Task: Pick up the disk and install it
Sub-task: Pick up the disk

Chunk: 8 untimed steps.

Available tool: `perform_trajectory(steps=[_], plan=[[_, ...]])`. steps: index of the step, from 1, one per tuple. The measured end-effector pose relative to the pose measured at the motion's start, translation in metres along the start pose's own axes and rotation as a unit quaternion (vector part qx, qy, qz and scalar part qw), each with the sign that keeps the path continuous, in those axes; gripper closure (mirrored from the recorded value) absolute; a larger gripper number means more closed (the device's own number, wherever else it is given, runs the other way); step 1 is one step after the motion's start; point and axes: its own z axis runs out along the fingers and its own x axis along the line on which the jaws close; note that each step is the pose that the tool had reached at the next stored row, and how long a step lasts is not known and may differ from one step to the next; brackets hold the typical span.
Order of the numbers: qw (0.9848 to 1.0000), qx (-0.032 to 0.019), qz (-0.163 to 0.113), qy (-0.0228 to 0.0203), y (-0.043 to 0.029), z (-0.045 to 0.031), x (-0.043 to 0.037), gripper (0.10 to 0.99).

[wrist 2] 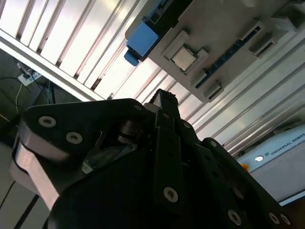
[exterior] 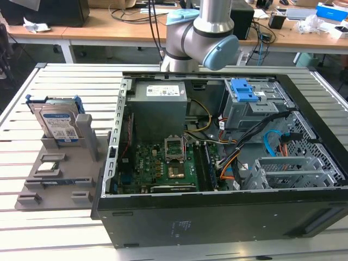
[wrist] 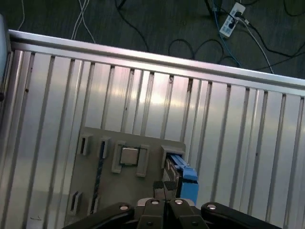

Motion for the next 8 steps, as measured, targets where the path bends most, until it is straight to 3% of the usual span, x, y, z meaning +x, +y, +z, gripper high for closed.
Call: perform_trajectory(steps=[3,8], plan=[[0.9992,-0.001,-0.041,0.0018,0.0,0.0,0.0,0.98],[0.9971,-0.0018,-0.075,0.0034,0.0,0.0,0.0,0.98]])
